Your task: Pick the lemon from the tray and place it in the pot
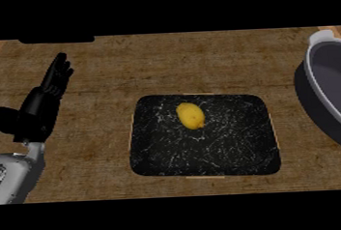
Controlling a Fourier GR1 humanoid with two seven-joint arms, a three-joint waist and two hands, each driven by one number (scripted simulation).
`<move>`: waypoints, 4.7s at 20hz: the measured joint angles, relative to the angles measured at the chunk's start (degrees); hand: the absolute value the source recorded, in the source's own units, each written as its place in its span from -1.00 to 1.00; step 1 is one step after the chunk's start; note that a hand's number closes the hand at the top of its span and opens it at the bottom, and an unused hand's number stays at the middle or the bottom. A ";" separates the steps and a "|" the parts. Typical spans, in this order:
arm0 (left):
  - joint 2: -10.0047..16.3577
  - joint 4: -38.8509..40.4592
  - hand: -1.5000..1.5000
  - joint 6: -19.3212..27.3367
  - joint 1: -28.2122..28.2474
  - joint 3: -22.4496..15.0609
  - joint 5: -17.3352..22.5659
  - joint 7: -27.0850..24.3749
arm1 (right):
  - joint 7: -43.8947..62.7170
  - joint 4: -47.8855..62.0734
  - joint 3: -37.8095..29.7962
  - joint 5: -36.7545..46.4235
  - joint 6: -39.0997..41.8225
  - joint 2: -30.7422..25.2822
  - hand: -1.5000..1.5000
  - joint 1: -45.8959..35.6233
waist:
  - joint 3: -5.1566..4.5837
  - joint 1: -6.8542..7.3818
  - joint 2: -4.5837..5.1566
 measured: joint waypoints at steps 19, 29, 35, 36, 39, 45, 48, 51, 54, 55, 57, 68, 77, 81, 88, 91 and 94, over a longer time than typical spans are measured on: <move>-13.60 -2.27 0.00 7.12 13.26 -2.59 -2.14 -10.11 | -49.47 8.39 4.84 11.51 7.50 12.38 -1.00 15.77 | 1.75 0.41 -1.73; -14.16 -2.53 0.00 6.56 15.00 -2.03 -2.50 -11.07 | -28.53 0.35 14.58 32.67 6.64 2.15 -1.00 19.71 | 1.49 -0.02 -2.07; -14.21 -2.89 0.00 6.18 15.16 -2.12 -3.22 -10.69 | -7.98 -3.96 22.47 44.41 10.61 3.16 -1.00 16.02 | 1.55 0.38 -1.98; -14.06 -2.43 0.00 5.50 15.36 -1.70 -3.03 -11.29 | -4.95 -4.13 23.54 45.75 11.60 4.36 -1.00 14.70 | 1.57 0.44 -1.95; -14.59 -2.00 0.00 4.83 14.58 -0.83 -3.28 -10.90 | 0.23 -3.14 24.97 48.29 14.88 7.67 -1.00 11.54 | 1.62 0.45 -1.89; -16.42 -2.46 0.00 5.18 15.51 -0.80 -5.12 -10.74 | 5.83 0.78 27.34 55.01 17.76 12.34 -1.00 9.75 | 1.67 0.41 -1.84; -16.59 -4.03 0.00 4.82 16.22 -0.66 -5.79 -9.87 | 8.41 3.41 27.62 57.48 19.59 14.97 -1.00 8.42 | 1.69 0.44 -1.84; -17.23 -3.60 0.00 4.04 16.69 0.07 -6.53 -10.40 | 5.74 7.38 26.31 58.77 19.62 16.35 -1.00 8.82 | 1.70 0.42 -1.81; -17.57 -4.03 0.00 2.69 17.32 1.16 -6.70 -10.13 | 3.96 11.55 25.55 60.97 19.24 19.36 -1.00 7.96 | 1.71 0.42 -1.81; -17.91 -3.50 0.00 2.61 16.28 1.52 -6.99 -9.52 | 2.93 12.89 24.63 61.02 19.51 19.79 -1.00 7.31 | 1.71 0.41 -1.80; -18.57 -4.39 0.00 2.60 16.99 1.53 -7.87 -9.23 | 1.95 15.30 23.60 62.40 19.24 21.47 -1.00 6.23 | 1.71 0.43 -1.80; -21.73 -1.23 0.00 -0.40 16.06 4.50 -10.36 -11.16 | -2.47 22.57 18.91 68.60 18.65 27.03 -1.00 4.63 | 1.47 0.27 -2.14; -22.08 -3.43 0.00 -0.60 16.17 4.89 -11.79 -8.73 | -9.18 29.25 16.99 73.26 9.52 29.50 1.00 1.25 | 1.25 0.39 -2.41; -21.93 -4.22 0.00 -1.49 16.17 6.00 -11.59 -7.97 | -11.14 28.87 15.95 74.29 7.61 29.78 1.00 1.42 | 1.25 0.22 -2.48; -22.72 -4.68 0.00 -1.81 15.74 6.25 -12.47 -6.86 | -7.56 28.93 10.39 75.81 4.16 30.05 1.00 0.77 | 1.54 0.29 -1.97; -22.64 -5.04 0.00 -1.55 15.62 6.49 -12.58 -7.05 | 2.51 32.30 1.22 75.26 3.53 27.36 1.00 -0.79 | 1.52 -0.49 -1.02; -22.57 -5.34 0.00 -1.40 15.59 6.71 -12.63 -7.36 | 12.62 35.57 -6.81 75.20 2.65 24.35 1.00 -2.24 | 1.42 -0.80 0.08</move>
